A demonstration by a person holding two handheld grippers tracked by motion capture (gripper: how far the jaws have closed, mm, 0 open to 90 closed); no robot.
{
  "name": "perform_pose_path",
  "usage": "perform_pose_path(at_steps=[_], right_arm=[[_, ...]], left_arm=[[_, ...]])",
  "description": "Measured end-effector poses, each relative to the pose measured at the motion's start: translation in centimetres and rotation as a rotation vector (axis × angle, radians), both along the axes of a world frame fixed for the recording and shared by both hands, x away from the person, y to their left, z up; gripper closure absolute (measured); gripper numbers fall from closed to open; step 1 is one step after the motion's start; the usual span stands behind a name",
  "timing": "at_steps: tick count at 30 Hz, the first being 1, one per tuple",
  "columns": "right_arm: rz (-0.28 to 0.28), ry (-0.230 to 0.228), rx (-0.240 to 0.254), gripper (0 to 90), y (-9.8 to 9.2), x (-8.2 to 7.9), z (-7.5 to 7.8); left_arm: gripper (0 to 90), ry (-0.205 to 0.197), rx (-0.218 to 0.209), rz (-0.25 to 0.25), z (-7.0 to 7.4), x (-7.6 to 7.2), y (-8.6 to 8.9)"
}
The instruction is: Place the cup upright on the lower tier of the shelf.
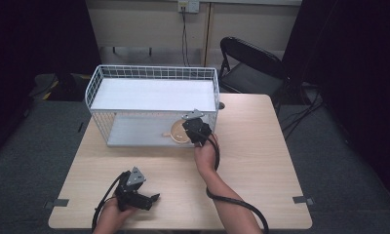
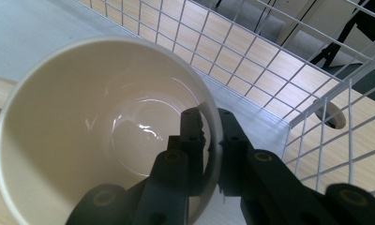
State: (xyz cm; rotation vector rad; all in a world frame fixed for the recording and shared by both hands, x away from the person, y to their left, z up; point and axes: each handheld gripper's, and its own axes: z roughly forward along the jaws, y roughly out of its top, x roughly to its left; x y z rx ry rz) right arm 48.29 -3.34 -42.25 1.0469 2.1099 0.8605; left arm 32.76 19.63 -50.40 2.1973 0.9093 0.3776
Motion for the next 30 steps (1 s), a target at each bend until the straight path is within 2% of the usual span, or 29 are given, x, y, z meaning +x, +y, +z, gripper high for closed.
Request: perform_pose_path(at_steps=[3,15,21,27,30], right_arm=[[0.0,-0.005,0.0,83.4,0.0,0.0,0.0],[-0.025,-0.008,0.053,79.0,-0.5,0.2,0.1],[-0.039,-0.021,0.053,78.8,-0.9,0.4,0.0],[-0.039,-0.017,0.079,70.6,-1.1,0.4,0.7],[-0.038,-0.003,0.115,63.6,-1.5,0.3,1.1]], left_arm=[[1.1,0.0,0.0,0.0,0.0,0.0,0.0],[1.1,0.0,0.0,0.0,0.0,0.0,0.0],[1.1,0.0,0.0,0.0,0.0,0.0,0.0],[1.0,0.0,-0.001,0.0,0.0,0.0,0.0],[1.1,0.0,0.0,0.0,0.0,0.0,0.0]])
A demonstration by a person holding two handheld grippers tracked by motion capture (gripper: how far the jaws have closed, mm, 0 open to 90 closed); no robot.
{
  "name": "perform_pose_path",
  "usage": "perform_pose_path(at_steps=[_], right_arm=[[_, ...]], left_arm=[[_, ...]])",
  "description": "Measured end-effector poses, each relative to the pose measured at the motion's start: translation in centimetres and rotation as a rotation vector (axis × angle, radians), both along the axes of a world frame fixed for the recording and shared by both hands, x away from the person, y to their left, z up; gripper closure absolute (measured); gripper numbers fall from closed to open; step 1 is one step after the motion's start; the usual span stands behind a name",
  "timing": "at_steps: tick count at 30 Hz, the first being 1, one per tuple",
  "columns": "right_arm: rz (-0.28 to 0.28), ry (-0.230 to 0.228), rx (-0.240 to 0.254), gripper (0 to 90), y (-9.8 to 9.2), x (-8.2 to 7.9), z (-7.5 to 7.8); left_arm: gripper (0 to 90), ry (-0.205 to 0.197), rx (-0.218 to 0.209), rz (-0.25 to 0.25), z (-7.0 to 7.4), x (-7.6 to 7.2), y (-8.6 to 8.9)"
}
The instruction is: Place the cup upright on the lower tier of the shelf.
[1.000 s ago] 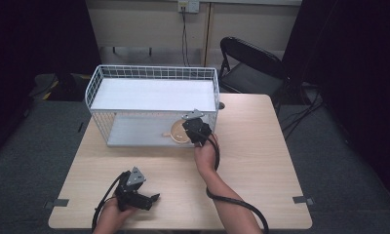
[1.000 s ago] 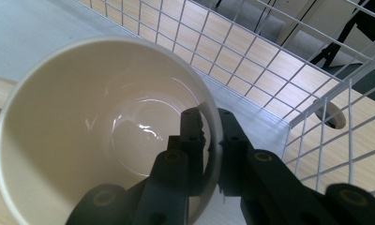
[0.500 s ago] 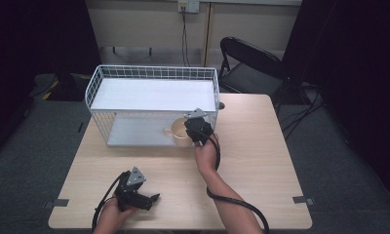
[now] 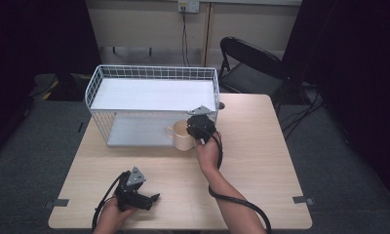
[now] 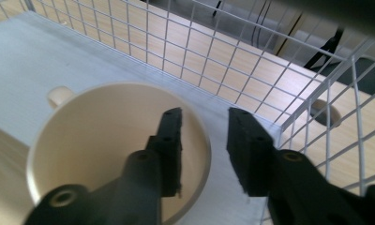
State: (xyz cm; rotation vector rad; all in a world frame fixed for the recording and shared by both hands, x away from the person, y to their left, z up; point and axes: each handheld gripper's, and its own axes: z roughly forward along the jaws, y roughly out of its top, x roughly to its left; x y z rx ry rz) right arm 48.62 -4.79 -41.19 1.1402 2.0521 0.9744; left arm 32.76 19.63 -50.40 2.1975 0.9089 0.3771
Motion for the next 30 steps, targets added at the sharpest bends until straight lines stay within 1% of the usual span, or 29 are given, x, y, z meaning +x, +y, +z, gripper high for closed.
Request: perform_pose_path(at_steps=[1,2,5,7,8,9,10,12,13,14,15,17,19,20,24,28,30], right_arm=[[0.003,0.002,0.015,61.3,-0.1,-0.1,0.1],[0.009,0.014,0.027,58.7,-0.2,-0.1,0.2],[0.017,0.03,0.051,49.2,-0.5,-0.3,0.5],[0.022,0.047,0.075,46.0,-0.7,-0.5,0.6],[0.025,0.043,0.078,44.6,-0.9,-0.7,0.7],[0.039,0.056,0.095,43.0,-1.0,-0.8,0.8],[0.044,0.066,0.099,40.5,-1.1,-0.9,0.9],[0.06,0.092,0.126,33.9,-1.3,-1.2,1.0],[0.058,0.095,0.145,31.3,-1.4,-1.5,1.0],[0.063,0.09,0.163,30.6,-1.5,-1.7,1.1],[0.069,0.084,0.168,27.9,-1.5,-2.0,1.2],[0.079,0.084,0.171,22.8,-1.6,-2.3,1.3],[0.094,0.081,0.174,21.8,-1.6,-2.8,1.4],[0.097,0.082,0.17,19.9,-1.6,-3.0,1.4],[0.115,0.105,0.159,14.4,-1.4,-3.6,0.8],[0.114,0.113,0.14,13.7,-1.3,-3.7,0.1],[0.113,0.125,0.144,13.7,-1.2,-3.6,-0.2]], left_arm=[[1.1,0.0,-0.001,0.001,0.0,0.0,0.0],[1.1,0.0,0.0,0.0,0.0,0.0,0.0],[1.1,0.0,0.0,0.0,0.0,0.0,0.0],[1.0,0.0,0.0,0.0,0.0,0.0,0.0],[1.0,0.0,0.0,0.0,0.0,0.0,0.0],[1.1,0.0,0.0,0.0,0.0,0.0,0.0],[1.1,0.0,0.0,0.0,0.0,0.0,0.0],[1.0,-0.001,0.001,0.001,0.0,0.0,0.0],[0.8,-0.001,0.005,0.002,0.0,0.0,0.0],[0.7,-0.001,0.006,0.003,0.0,0.0,0.0],[0.7,-0.001,0.006,0.004,0.0,0.0,0.0],[0.6,-0.001,0.006,0.005,0.0,0.0,0.0],[0.6,-0.001,0.005,0.006,0.0,0.0,-0.1],[0.5,0.0,0.002,0.009,0.0,0.0,-0.1],[0.4,0.0,0.002,0.009,0.0,0.0,-0.1],[0.4,0.0,0.001,0.01,0.0,0.0,-0.1],[0.4,0.0,0.002,0.01,0.0,0.0,-0.1]])
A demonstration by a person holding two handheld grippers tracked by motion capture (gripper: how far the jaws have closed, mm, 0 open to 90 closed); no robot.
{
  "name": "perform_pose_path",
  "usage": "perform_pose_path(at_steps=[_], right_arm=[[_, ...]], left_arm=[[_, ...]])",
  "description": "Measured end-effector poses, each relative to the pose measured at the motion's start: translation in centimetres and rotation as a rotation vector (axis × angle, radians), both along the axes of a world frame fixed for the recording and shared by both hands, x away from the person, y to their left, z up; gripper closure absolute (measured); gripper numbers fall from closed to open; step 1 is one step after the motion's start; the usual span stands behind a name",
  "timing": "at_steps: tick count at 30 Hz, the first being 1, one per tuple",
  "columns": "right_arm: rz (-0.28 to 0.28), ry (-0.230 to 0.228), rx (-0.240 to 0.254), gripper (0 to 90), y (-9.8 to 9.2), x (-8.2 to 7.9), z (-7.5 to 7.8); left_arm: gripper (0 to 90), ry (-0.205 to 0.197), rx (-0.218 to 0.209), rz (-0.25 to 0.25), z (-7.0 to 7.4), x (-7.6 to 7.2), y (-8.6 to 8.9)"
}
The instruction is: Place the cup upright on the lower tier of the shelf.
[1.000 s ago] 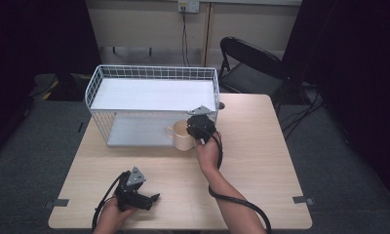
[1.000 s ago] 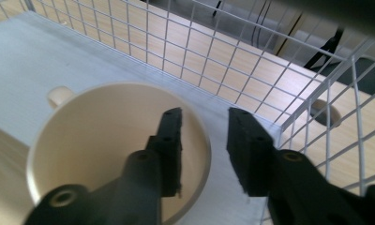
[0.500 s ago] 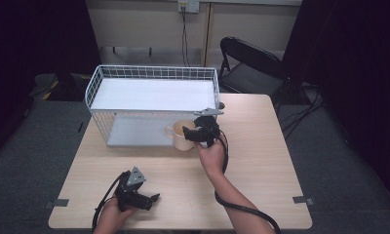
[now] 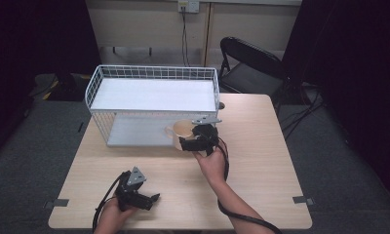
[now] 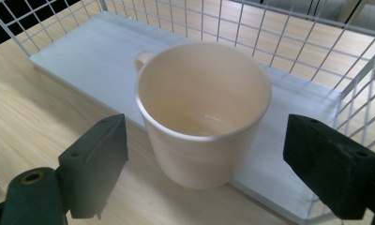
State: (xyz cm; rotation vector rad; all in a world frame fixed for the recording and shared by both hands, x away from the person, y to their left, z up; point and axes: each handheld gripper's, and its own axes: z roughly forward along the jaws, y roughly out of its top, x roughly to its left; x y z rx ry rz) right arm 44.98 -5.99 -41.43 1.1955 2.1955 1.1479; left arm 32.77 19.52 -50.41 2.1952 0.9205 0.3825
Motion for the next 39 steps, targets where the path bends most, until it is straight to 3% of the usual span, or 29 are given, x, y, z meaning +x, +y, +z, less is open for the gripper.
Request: perform_pose_path(at_steps=[11,16,22,39], right_arm=[[-0.015,0.021,-0.028,21.3,0.9,0.9,-1.6],[-0.007,0.015,-0.043,36.1,1.2,1.2,-1.8],[-0.015,-0.003,-0.07,37.4,1.7,1.7,-2.0],[-0.038,-0.02,-0.076,44.5,2.1,2.2,-1.9]], left_arm=[[0.4,0.0,0.001,0.0,0.0,0.0,0.0],[0.4,0.0,0.001,0.0,0.0,0.0,0.0],[0.4,0.0,0.0,-0.001,0.0,0.0,0.0],[0.3,0.001,0.0,-0.001,0.0,0.0,0.0]])
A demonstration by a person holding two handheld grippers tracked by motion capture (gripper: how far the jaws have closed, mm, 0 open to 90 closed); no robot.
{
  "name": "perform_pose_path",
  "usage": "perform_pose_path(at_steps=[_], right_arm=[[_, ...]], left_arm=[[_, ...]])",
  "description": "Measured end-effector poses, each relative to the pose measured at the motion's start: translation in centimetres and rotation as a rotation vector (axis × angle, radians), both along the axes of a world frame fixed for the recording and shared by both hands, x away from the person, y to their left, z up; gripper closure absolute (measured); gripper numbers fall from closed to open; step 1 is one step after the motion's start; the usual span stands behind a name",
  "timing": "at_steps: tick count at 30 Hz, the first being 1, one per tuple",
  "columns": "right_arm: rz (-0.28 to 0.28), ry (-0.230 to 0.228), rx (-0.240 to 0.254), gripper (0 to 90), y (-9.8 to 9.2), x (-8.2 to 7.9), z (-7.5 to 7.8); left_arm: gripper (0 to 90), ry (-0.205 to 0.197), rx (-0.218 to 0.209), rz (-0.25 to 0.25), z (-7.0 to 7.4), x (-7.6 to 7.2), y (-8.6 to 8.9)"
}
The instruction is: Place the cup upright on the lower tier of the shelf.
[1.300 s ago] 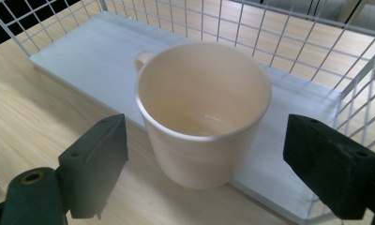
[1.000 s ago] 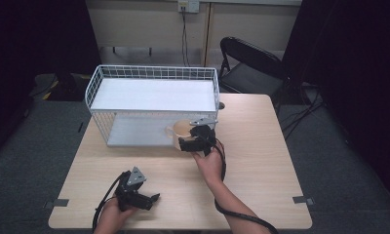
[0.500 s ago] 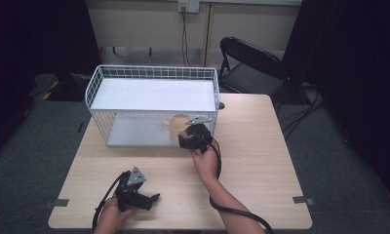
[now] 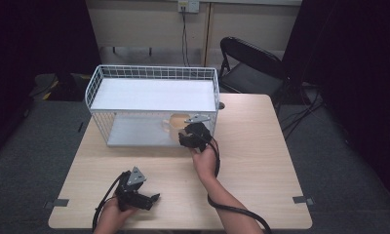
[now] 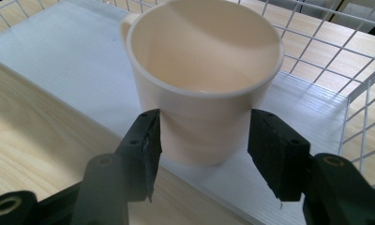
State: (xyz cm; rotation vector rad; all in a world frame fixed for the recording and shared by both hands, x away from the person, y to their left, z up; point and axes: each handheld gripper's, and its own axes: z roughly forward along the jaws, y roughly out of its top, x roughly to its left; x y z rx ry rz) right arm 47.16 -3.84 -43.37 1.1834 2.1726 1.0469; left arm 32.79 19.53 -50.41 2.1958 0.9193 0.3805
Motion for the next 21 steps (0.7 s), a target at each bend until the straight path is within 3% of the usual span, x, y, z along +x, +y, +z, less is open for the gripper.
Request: perform_pose_path(at_steps=[12,21], right_arm=[[-0.019,0.015,-0.003,44.8,0.42,0.57,-0.59],[-0.038,-0.01,-0.017,45.6,0.93,0.85,-0.82]], left_arm=[[0.3,0.0,0.0,0.0,0.0,0.0,0.0],[0.3,0.0,0.0,0.0,0.0,0.0,0.0]])
